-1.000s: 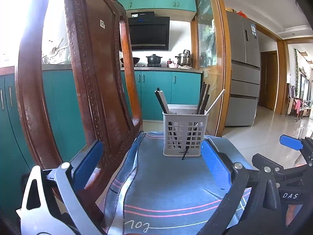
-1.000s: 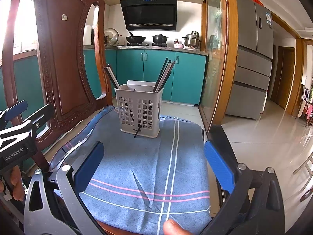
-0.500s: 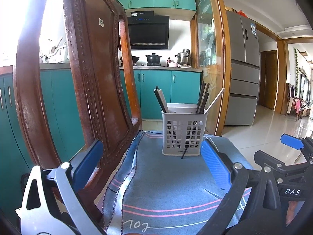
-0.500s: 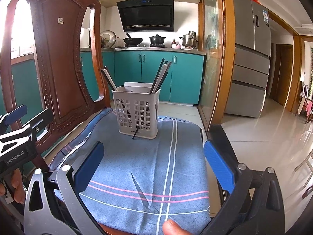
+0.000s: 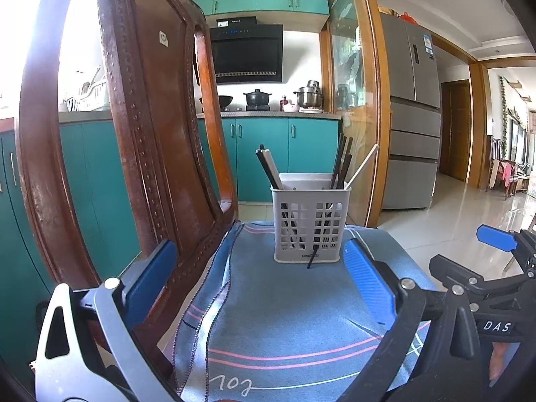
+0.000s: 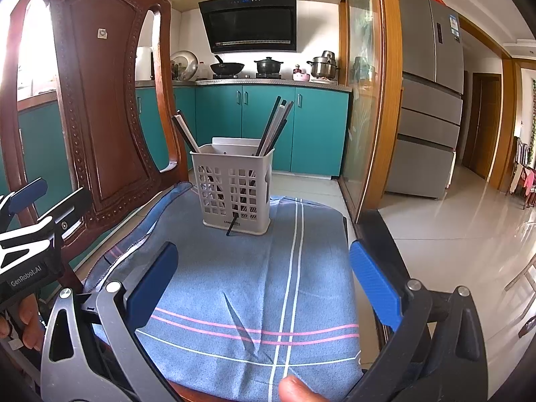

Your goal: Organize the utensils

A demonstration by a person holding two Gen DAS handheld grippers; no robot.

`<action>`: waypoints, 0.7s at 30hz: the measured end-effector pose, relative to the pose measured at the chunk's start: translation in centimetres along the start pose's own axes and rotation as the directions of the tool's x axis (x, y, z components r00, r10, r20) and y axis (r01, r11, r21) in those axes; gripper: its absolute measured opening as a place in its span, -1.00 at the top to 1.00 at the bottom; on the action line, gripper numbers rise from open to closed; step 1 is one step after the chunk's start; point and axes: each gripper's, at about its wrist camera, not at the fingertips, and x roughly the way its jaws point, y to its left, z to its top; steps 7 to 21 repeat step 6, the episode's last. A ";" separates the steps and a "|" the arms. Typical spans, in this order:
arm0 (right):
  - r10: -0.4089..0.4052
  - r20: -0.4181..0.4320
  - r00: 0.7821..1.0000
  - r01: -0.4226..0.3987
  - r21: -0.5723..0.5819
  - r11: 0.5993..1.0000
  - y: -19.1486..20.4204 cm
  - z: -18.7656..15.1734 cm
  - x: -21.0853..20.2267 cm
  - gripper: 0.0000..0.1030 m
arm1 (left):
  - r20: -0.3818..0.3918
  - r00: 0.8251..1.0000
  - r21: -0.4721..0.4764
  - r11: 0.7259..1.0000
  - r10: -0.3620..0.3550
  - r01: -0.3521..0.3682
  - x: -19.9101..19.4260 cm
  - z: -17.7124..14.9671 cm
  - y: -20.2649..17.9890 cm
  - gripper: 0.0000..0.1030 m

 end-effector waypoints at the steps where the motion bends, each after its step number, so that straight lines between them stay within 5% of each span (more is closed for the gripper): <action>1: -0.002 -0.002 1.000 0.002 0.000 1.000 0.0 -0.1 0.1 -0.93 | -0.013 1.000 -0.006 1.000 -0.004 0.003 0.2 0.0 0.0 -0.93; 6: -0.059 -0.093 0.994 0.060 0.012 0.998 -0.4 -0.5 2.8 -0.94 | -0.107 0.993 -0.036 0.998 -0.053 0.049 2.2 -0.5 0.0 -0.93; 21: -0.059 -0.093 0.994 0.060 0.012 0.998 -0.4 -0.5 2.8 -0.94 | -0.107 0.993 -0.036 0.998 -0.053 0.049 2.2 -0.5 0.0 -0.93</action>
